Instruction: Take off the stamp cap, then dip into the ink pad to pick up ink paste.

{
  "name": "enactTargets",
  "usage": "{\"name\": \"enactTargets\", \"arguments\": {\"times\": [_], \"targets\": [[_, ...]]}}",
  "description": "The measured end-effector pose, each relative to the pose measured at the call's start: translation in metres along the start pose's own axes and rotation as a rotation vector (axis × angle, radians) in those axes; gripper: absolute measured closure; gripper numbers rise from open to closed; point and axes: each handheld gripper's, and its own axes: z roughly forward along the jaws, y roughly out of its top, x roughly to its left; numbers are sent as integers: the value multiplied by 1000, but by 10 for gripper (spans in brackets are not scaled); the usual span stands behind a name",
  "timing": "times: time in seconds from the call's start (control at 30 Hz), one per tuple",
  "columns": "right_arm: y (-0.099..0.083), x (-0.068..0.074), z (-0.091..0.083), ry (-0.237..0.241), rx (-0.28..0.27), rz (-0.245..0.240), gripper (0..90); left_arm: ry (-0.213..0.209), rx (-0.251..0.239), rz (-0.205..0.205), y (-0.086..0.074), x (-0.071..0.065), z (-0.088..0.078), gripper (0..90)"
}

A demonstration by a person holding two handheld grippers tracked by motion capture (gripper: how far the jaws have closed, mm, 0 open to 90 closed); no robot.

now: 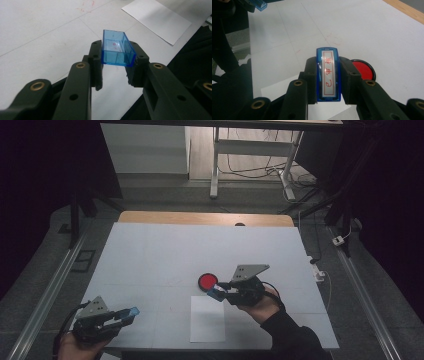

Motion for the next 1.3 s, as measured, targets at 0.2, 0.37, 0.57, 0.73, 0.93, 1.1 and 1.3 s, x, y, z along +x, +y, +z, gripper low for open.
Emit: {"name": "enactTargets", "arguments": {"times": [0.2,0.37,0.57,0.73,0.93,1.1,1.3], "targets": [[1,-1,0,0,3,2,710,-3,2,1,0,0,1,683],[2,-3,3,-14,17,11,709,-6,7,1,0,1,1,683],[5,-9,7,-26,16,24,709,-8,12,-3,0,1,2,683],[7,-14,12,-35,12,34,709,-15,5,-9,0,2,1,683],[9,-21,16,-56,26,42,709,-18,7,-10,0,2,2,683],[10,-29,22,-77,37,60,709,-19,5,-6,0,2,2,683],[10,-39,31,-92,60,78,710,-16,8,1,0,1,2,683]]}}
